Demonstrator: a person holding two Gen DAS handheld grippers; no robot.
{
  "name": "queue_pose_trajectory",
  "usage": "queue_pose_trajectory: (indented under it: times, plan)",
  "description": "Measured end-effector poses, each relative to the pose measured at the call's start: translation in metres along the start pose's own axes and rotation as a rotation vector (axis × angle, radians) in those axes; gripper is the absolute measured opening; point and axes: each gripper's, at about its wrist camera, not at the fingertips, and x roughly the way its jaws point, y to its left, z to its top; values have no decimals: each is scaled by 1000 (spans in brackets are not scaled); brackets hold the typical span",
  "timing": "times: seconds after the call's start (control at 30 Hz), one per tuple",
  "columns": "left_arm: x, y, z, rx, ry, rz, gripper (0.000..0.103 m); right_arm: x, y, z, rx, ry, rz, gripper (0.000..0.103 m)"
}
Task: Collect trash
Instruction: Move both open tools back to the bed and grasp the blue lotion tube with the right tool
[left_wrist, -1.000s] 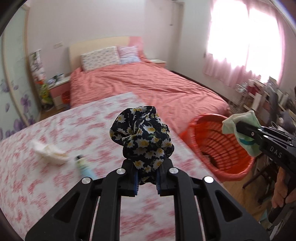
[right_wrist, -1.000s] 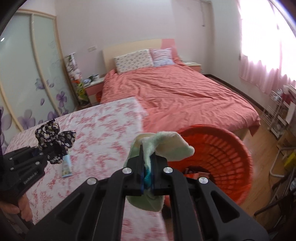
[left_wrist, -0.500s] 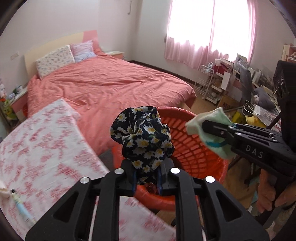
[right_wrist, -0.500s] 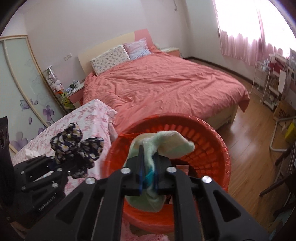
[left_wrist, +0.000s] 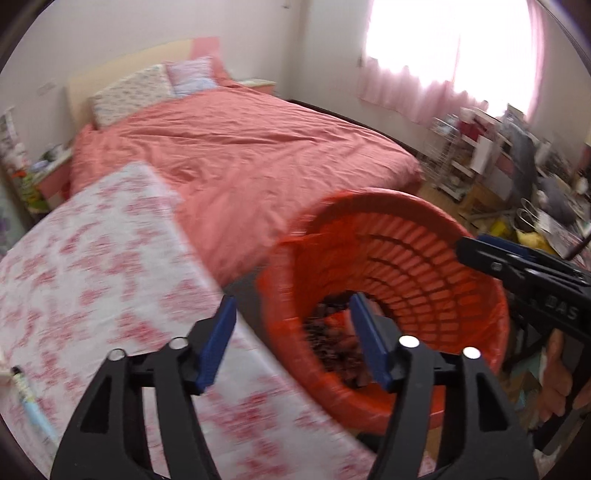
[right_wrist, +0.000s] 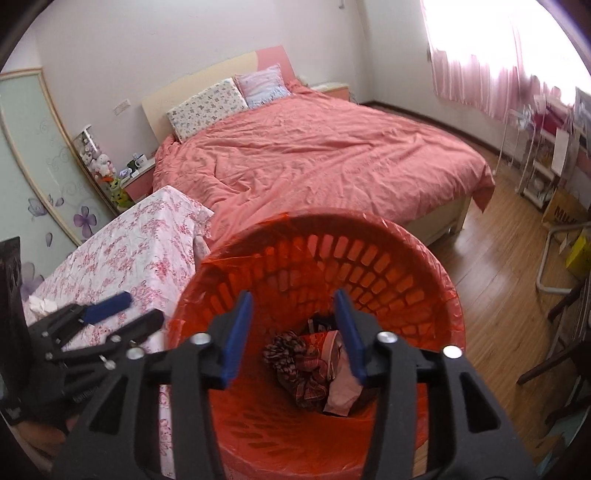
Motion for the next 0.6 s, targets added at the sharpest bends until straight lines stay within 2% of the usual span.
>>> queue_pose_trajectory:
  times: [0.1,0.23,0.3,0.4,0.5,0.6]
  plan:
    - [-22,27,-10,-50,-23,60,78,-11,26,-3,-56,-29,13,61]
    - [-51,67,-26,-85,-41,158,82,-22,67,-9,-121,-52,62,67]
    - [-68,92,-41,-104,-44,245,85,-25,93,-15,-157,-53,94,69]
    - [-86,126,-59,-128,-51,330,85,-25,134,-28,-201,-43,148,72]
    - [-108,167,-85,-166,-47,445,89,-17,182,-45,-256,-15,183,73]
    - [-126,205,-105,-233,-49,501,90,-7,224,-60,-304,14,190,74]
